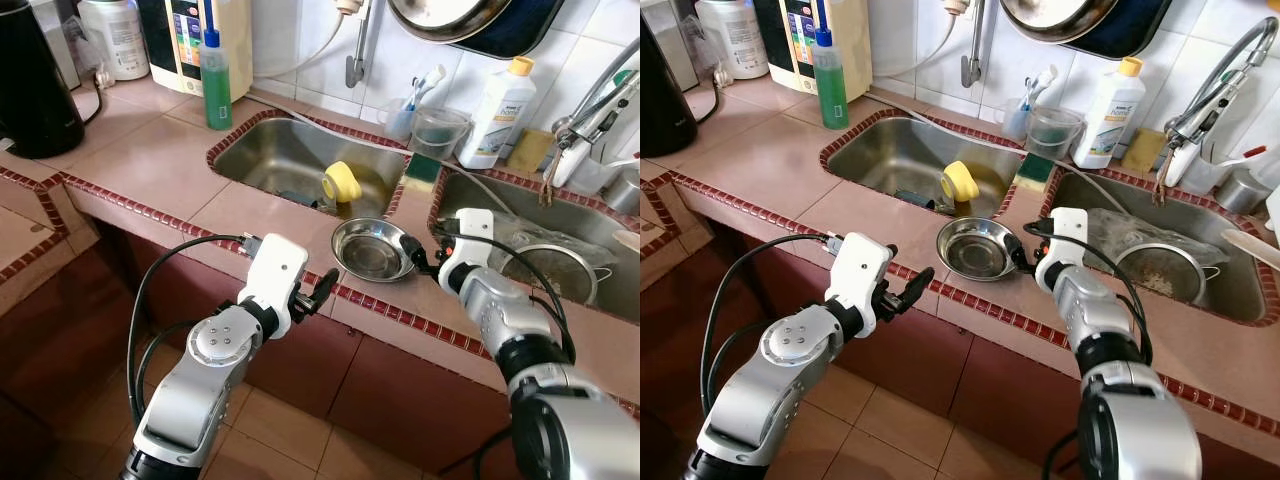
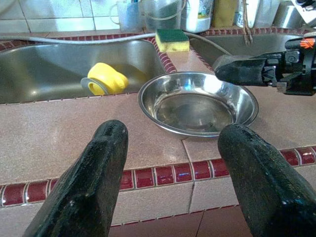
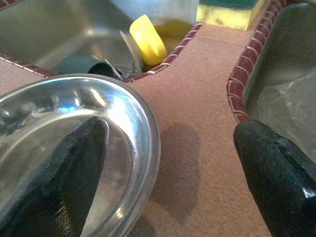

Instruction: Kitchen organization

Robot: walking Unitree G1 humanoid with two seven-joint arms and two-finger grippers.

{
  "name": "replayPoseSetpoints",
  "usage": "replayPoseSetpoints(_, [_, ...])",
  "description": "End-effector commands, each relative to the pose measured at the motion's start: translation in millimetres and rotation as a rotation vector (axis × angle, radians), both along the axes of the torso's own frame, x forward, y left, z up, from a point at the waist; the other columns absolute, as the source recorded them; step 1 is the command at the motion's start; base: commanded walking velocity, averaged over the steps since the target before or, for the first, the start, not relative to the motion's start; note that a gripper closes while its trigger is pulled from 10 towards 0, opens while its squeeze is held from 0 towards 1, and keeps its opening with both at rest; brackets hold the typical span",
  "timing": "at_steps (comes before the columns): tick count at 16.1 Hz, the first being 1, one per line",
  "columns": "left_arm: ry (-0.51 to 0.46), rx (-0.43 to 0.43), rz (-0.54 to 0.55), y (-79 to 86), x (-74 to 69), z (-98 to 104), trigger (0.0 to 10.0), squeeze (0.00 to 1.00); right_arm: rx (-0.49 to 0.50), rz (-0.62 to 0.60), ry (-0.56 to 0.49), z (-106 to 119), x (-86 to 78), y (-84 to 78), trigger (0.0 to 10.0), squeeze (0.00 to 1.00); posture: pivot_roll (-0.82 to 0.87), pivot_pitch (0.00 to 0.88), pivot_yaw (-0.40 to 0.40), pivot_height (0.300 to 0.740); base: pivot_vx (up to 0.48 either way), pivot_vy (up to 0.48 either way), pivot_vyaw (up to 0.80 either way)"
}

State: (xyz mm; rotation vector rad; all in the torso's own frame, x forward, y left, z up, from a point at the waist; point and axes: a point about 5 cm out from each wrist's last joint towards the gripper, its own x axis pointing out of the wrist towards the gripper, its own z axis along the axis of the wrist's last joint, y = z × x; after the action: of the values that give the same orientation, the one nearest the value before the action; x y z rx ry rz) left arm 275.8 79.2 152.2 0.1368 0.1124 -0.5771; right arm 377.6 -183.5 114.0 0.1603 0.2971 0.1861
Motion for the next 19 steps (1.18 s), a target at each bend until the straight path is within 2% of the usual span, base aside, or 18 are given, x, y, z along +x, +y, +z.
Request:
replayPoseSetpoints(1, [-0.022, -0.001, 0.007, -2.3, 0.2, 6.8, 10.0, 0.00, -0.007, 0.006, 0.001, 6.3, 3.3, -5.6, 10.0, 0.00, 0.04, 0.032, -0.118, 0.740, 0.000, 0.000, 0.00])
replayPoseSetpoints(4, [-0.025, -0.003, 0.018, -2.1, 0.2, 7.4, 10.0, 0.00, -0.006, 0.051, 0.041, 4.9, 4.0, -1.6, 10.0, 0.00, 0.05, 0.032, -0.125, 0.740, 0.000, 0.000, 0.00])
replayPoseSetpoints(5, [-0.025, -0.003, 0.021, -1.7, 0.0, 7.5, 10.0, 0.00, 0.003, 0.057, 0.052, 3.9, 3.9, -0.6, 8.9, 0.00, 0.05, 0.031, -0.128, 0.740, 0.000, 0.000, 0.00])
replayPoseSetpoints(6, [-0.027, -0.004, 0.025, -1.3, 0.1, 7.8, 10.0, 0.00, 0.011, 0.079, 0.077, 0.3, 2.6, 1.5, 8.7, 0.00, 0.05, 0.031, -0.128, 0.740, 0.000, 0.000, 0.00])
replayPoseSetpoints(7, [-0.025, -0.006, 0.030, -0.9, 0.1, 7.9, 10.0, 0.00, 0.026, 0.094, 0.099, -2.9, 1.2, 3.4, 6.4, 0.00, 0.05, 0.031, -0.128, 0.740, 0.000, 0.000, 0.00])
replayPoseSetpoints(8, [-0.026, -0.007, 0.033, -0.7, -0.3, 8.3, 10.0, 0.00, 0.048, 0.101, 0.120, -6.1, -0.3, 5.1, 4.9, 0.00, 0.05, 0.035, -0.131, 0.740, 0.000, 0.000, 0.00])
replayPoseSetpoints(9, [-0.027, -0.006, 0.034, -0.7, -0.3, 8.4, 10.0, 0.00, 0.048, 0.111, 0.133, -8.9, -1.8, 6.3, 2.1, 0.00, 0.05, 0.035, -0.131, 0.740, 0.000, 0.000, 0.00])
replayPoseSetpoints(10, [-0.028, -0.006, 0.034, -0.7, -0.3, 8.5, 10.0, 0.00, 0.046, 0.112, 0.143, -11.0, -2.7, 6.5, 0.0, 0.00, 0.05, 0.035, -0.130, 0.740, 0.000, 0.000, 0.00])
replayPoseSetpoints(19, [-0.025, -0.009, 0.025, -1.6, 0.5, 8.8, 10.0, 0.00, 0.043, 0.072, 0.151, -12.0, -4.1, -5.0, 0.0, 0.00, 0.05, 0.036, -0.124, 0.740, 0.000, 0.000, 0.00])
